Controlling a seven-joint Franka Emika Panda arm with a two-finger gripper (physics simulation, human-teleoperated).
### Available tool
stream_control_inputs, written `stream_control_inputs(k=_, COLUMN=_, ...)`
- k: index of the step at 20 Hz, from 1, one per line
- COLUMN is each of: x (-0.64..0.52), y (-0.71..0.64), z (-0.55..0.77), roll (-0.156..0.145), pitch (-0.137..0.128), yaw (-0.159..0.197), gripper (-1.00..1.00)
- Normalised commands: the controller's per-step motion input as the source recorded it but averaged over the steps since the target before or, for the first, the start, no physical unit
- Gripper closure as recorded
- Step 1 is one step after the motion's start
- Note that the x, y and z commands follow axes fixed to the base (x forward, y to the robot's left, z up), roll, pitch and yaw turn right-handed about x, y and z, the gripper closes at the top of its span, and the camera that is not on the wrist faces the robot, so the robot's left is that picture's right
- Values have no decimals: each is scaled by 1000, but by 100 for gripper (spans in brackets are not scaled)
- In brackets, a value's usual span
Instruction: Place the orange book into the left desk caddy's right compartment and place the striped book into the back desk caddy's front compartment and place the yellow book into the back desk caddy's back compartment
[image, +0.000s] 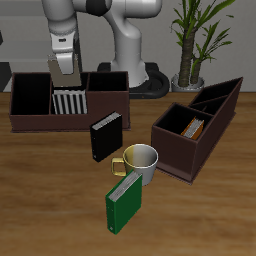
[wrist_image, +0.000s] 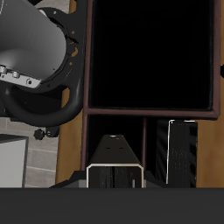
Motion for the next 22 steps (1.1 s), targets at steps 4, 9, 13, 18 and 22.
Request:
stream_control_inputs(k=4, x=48, y=12, z=-284, roll=0, pitch=49, yaw=15, gripper=100)
stream_control_inputs(k=9, x=54, y=-5, z=-237, roll=1, pitch=44, yaw=10, gripper=100)
stream_control_inputs(k=13, x=73, y=4, z=-278, roll=11, pitch=48, yaw=5, gripper=100)
stream_control_inputs(k=18, x=45, y=15, z=-174, roll=-6, pitch=41, yaw=-29, gripper=100)
stream_control_inputs(k=22, x=66, y=74, z=-90, roll=26, pitch=67, yaw=-54, gripper=-100)
